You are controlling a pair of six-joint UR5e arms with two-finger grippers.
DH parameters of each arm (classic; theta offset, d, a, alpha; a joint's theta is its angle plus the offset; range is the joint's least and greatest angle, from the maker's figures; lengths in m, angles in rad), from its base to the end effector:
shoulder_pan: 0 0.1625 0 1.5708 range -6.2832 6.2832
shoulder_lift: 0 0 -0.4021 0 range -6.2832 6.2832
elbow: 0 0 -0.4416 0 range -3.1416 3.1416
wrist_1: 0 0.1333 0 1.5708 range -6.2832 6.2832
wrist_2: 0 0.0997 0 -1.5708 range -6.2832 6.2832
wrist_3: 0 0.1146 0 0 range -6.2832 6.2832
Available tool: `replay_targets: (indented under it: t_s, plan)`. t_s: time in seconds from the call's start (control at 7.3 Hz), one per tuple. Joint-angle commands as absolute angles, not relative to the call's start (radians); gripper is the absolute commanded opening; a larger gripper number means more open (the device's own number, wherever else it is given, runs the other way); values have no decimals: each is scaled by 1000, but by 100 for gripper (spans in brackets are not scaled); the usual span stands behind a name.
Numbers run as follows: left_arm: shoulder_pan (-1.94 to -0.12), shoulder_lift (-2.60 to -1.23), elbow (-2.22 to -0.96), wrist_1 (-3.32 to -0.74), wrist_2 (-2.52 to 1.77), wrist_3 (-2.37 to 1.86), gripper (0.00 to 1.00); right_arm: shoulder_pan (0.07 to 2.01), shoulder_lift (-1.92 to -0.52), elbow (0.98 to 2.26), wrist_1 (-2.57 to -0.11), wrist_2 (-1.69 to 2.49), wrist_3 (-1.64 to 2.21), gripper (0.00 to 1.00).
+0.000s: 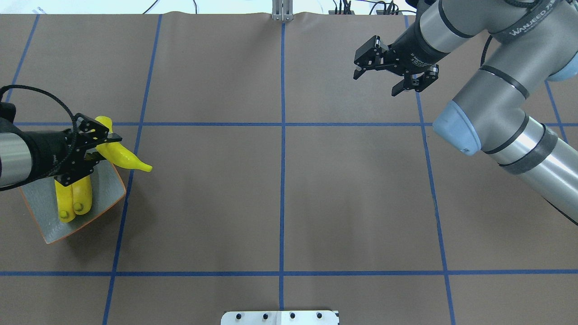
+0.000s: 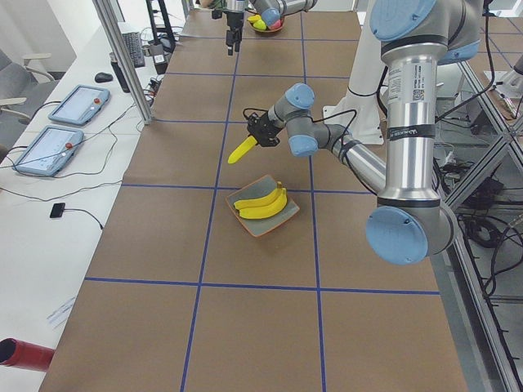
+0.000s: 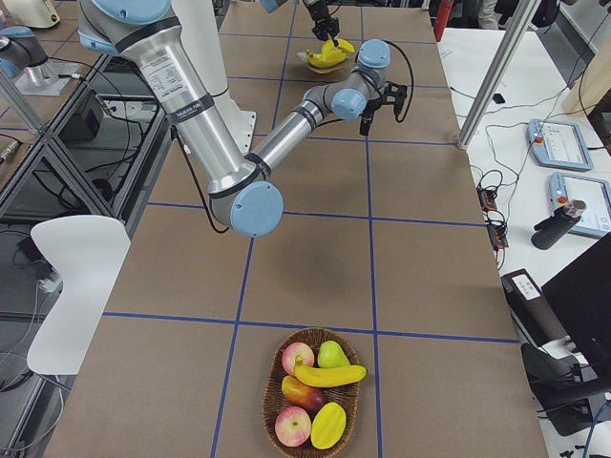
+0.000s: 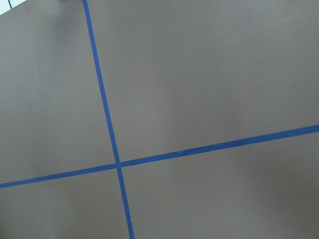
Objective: Transfer all bananas from basket to plate
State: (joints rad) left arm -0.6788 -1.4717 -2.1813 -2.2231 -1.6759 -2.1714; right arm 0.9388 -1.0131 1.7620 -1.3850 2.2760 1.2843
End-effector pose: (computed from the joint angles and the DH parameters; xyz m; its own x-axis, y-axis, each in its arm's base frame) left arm 0.3048 -0.4017 0.3001 -0.0563 -0.6767 -0.7341 0.6274 0.5480 -0.5532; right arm -0.3456 -0.5720 0.1747 0.4232 0.2138 0.8804 -0.1947 0.9705 -0.1420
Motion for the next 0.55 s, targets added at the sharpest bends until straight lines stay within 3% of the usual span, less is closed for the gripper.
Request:
replay_targets:
  t_s: [0.0, 0.41]
  plan:
    - [-703, -1387, -2185, -2261, -1680, -2163, 0, 925, -1017, 1763, -1385, 2254, 1287, 100]
    - [-699, -1417, -2045, -2394, -1680, -2163, 0, 920, -1017, 1763, -1385, 2249, 1287, 100]
